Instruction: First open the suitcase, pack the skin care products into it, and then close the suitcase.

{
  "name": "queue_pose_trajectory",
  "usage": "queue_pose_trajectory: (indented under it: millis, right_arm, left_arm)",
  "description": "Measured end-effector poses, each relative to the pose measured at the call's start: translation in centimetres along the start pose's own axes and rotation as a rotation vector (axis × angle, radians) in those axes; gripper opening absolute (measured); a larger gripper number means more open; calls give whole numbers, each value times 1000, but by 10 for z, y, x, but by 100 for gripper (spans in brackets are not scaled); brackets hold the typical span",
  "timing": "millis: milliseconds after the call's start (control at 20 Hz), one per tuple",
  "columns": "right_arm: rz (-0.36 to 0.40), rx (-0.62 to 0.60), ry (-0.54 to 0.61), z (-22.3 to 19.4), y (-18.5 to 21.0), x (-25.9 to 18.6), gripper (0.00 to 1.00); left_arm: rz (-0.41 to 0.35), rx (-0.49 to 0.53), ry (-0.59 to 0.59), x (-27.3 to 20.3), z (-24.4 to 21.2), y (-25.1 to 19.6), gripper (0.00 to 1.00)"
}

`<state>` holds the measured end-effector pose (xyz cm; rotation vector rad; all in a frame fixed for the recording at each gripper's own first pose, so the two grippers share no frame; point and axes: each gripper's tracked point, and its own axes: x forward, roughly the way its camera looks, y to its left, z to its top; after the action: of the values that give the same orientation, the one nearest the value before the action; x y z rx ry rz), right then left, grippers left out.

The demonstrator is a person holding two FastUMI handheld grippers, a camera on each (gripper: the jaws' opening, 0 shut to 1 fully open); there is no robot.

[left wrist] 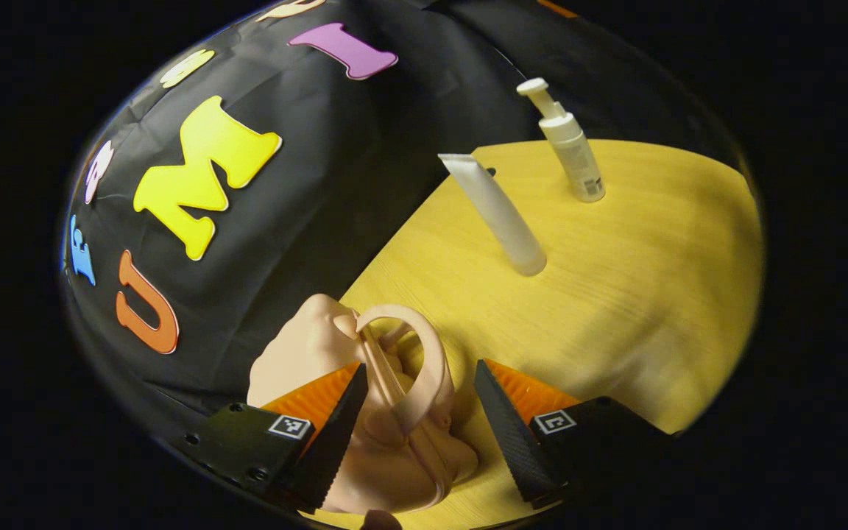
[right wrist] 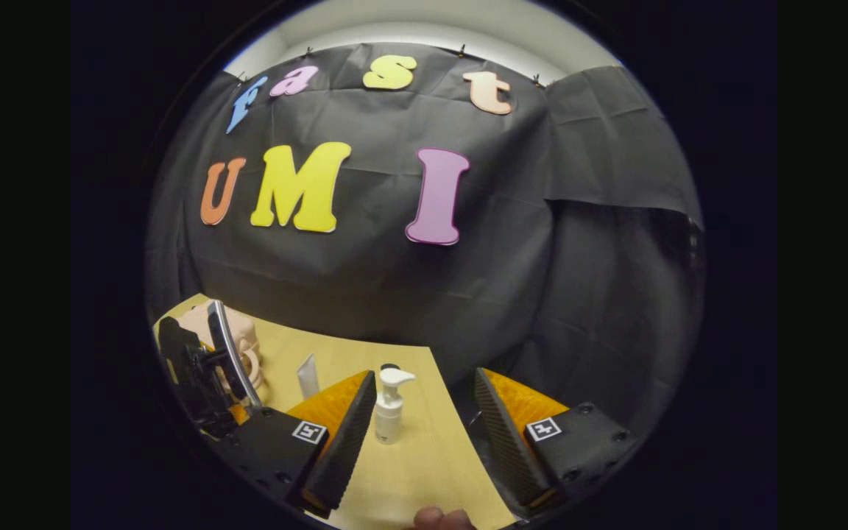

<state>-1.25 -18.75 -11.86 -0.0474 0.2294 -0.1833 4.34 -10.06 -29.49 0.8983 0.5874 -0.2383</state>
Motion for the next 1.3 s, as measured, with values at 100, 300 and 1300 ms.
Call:
queue_pose_trajectory:
  millis: [100,300,1300]
  right_arm:
    - [-12,13,3,-3,-9,5,80]
    - [4,-4,3,-11,-11,13,80]
    - [55,-13,-73,21,4,0,80]
  left_arm:
    - [23,43,29,8,-2,2,90]
    - [26,46,63,20,-2,3,68]
    - [-17,-44,94,-3,17,25,5]
